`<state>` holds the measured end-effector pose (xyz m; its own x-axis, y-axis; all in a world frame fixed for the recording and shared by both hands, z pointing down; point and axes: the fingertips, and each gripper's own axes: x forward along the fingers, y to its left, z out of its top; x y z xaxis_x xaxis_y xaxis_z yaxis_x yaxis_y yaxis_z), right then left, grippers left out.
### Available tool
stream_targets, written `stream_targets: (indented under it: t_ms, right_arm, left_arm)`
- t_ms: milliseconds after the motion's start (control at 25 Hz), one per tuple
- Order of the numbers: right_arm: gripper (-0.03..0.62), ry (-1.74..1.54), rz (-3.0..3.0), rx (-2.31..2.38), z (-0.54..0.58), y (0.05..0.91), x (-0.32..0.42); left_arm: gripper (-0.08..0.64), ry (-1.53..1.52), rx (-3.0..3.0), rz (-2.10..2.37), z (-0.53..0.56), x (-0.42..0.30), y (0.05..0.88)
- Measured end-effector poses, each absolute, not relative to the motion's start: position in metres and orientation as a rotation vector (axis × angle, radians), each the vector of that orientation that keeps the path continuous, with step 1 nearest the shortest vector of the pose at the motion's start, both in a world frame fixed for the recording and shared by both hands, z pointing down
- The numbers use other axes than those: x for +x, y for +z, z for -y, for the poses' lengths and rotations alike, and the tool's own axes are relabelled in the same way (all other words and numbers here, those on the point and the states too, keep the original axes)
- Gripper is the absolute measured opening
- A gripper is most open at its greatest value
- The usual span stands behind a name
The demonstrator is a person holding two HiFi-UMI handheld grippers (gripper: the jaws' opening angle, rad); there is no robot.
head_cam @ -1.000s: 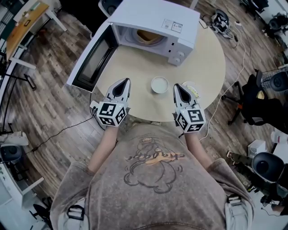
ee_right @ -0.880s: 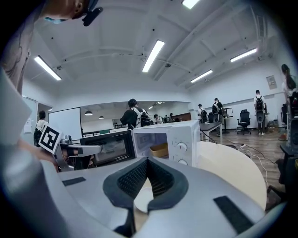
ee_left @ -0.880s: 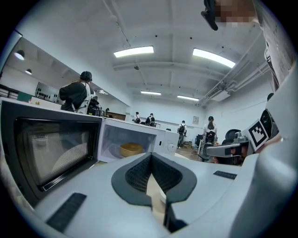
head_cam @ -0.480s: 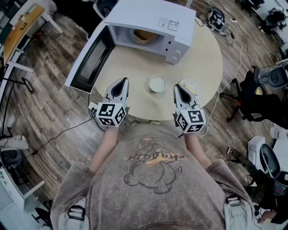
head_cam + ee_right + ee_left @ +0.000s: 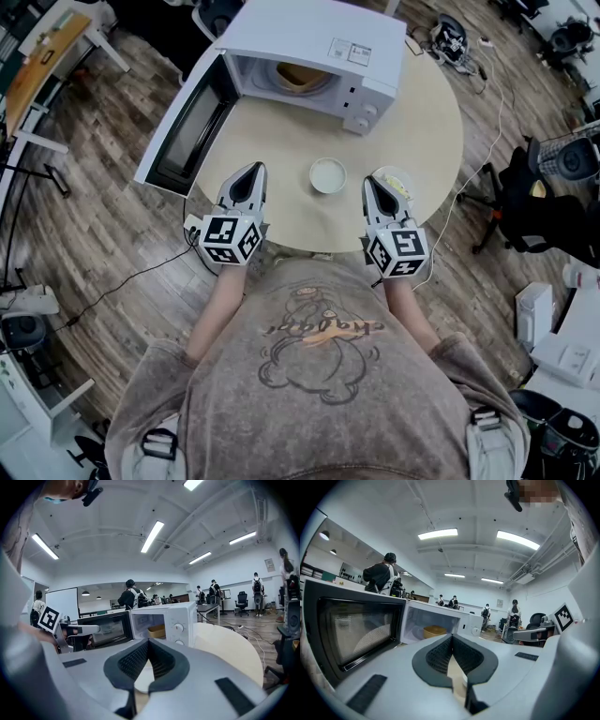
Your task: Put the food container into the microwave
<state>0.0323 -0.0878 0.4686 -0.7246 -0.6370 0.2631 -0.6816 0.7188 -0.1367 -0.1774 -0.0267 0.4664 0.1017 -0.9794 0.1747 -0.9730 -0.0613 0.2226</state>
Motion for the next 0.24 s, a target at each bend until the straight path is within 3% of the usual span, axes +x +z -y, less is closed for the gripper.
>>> stream_targets:
  t_ms: [240]
  right_arm:
    - [0.000, 0.336, 2.723, 1.066, 0.0894, 0.4683, 0.0350]
  left_arm:
    - [0.029, -0.039, 2.095, 1.924, 0.0278, -0.1760, 0.4666]
